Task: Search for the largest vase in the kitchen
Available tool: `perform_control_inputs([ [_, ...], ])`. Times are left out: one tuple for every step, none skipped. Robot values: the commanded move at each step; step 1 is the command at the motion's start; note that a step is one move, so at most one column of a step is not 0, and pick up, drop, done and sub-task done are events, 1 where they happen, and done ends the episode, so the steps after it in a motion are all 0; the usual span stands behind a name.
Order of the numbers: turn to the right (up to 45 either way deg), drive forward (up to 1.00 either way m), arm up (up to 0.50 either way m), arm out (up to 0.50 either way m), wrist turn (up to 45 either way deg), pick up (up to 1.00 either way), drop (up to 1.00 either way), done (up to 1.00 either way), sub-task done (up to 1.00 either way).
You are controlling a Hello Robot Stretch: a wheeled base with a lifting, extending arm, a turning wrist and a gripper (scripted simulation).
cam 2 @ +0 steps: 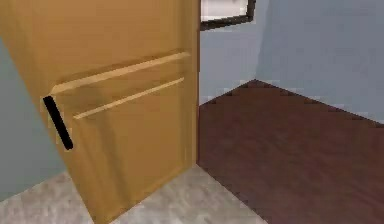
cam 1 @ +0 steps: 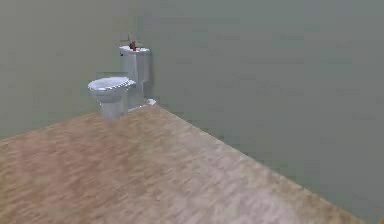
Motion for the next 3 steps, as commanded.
perform_control_inputs([
  [-45.0,0.00,0.00,0.00,0.0,0.00,0.00,0.00,0.00],
  [-36.0,0.00,0.00,0.00,0.0,0.00,0.00,0.00,0.00],
  [0.0,0.65,0.00,0.00,0.0,0.00,0.00,0.00,0.00],
])
